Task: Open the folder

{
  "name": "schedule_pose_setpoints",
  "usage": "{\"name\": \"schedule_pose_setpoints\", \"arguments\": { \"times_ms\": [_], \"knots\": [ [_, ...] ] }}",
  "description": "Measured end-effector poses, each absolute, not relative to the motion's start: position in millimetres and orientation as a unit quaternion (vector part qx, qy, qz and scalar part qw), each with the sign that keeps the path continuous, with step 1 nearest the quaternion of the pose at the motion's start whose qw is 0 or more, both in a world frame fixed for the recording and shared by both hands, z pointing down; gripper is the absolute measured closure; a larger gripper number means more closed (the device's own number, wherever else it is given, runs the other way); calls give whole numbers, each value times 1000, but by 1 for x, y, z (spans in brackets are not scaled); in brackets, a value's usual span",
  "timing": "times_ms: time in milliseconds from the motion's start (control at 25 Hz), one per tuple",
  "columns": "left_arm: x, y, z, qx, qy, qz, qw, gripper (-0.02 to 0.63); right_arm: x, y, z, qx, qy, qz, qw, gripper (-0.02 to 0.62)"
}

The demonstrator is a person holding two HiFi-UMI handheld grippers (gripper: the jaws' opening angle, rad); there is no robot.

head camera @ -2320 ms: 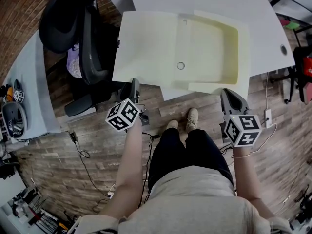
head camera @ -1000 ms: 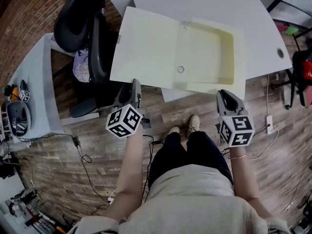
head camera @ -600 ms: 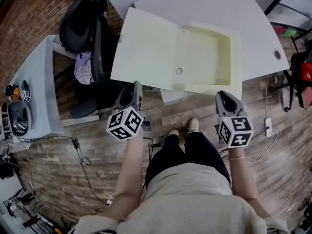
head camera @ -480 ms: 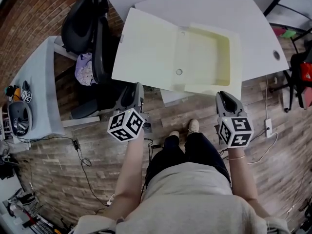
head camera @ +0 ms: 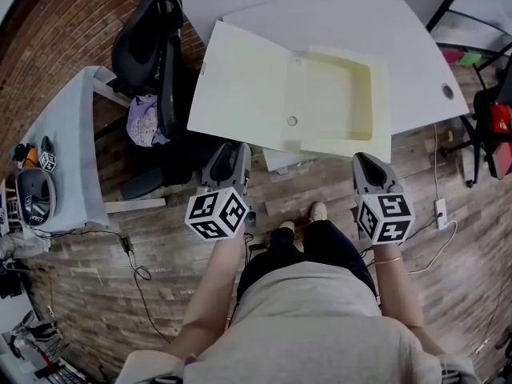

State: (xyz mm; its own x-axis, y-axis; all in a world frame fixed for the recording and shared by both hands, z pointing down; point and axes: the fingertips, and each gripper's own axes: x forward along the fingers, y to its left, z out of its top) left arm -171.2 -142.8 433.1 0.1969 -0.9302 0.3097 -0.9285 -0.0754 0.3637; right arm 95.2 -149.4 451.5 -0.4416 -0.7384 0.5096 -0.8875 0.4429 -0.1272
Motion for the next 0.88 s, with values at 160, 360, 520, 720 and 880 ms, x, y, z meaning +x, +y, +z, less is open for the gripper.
{"name": "schedule_pose_setpoints", "arguments": {
  "times_ms": [160, 360, 520, 720, 880],
  "knots": [
    [-153, -142, 427, 753, -610, 0, 249, 462, 93, -147, 443, 486, -834, 194, 177, 572],
    [-122, -144, 415, 785, -571, 8, 240, 462, 85, -140, 434, 467, -848, 197, 157, 574],
    [-93, -145, 409, 814, -530, 11, 237, 462, 86, -138, 424, 469, -851, 192, 138, 574],
    [-63, -147, 404, 839, -490, 14, 237, 462, 94, -139, 403, 476, -854, 182, 100, 574],
    [-43, -150, 398, 856, -464, 22, 227, 463, 97, -139, 396, 477, -856, 175, 96, 574]
  ]
}}
